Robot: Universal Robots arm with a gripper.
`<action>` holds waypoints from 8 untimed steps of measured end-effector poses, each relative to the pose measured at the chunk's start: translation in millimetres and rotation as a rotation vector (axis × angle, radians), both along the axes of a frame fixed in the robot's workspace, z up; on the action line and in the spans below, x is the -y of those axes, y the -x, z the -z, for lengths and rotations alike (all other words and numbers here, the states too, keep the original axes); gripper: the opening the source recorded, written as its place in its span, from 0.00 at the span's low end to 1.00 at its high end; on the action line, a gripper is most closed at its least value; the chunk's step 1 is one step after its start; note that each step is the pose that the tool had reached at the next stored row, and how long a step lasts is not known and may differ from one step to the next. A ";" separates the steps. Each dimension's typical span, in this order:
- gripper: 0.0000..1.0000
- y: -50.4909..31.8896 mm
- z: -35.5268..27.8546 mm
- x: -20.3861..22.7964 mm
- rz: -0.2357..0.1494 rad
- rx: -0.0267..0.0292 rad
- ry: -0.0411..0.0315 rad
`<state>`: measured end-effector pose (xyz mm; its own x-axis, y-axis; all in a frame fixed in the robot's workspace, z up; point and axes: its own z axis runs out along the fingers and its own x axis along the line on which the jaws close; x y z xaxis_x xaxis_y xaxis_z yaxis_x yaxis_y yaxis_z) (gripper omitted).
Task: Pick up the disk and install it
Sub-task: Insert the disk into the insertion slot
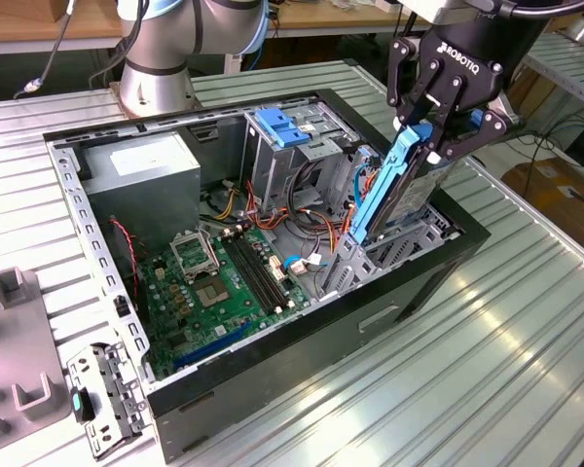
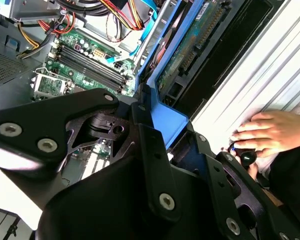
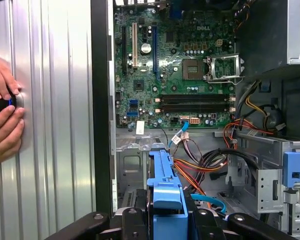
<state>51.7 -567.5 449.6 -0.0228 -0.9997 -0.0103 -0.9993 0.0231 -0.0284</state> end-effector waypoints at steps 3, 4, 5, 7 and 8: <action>0.44 0.0 0.2 0.0 0.000 0.0000 0.0000; 0.51 0.0 2.6 0.0 0.000 0.0000 -0.0002; 0.51 -0.1 4.5 0.0 0.000 0.0000 -0.0003; 0.51 -0.1 9.2 0.0 0.000 0.0000 -0.0001; 0.51 -0.1 13.1 0.0 -0.001 0.0000 -0.0001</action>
<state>51.8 -567.5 436.5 -0.0215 -0.9997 -0.0104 -0.9994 0.0218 -0.0284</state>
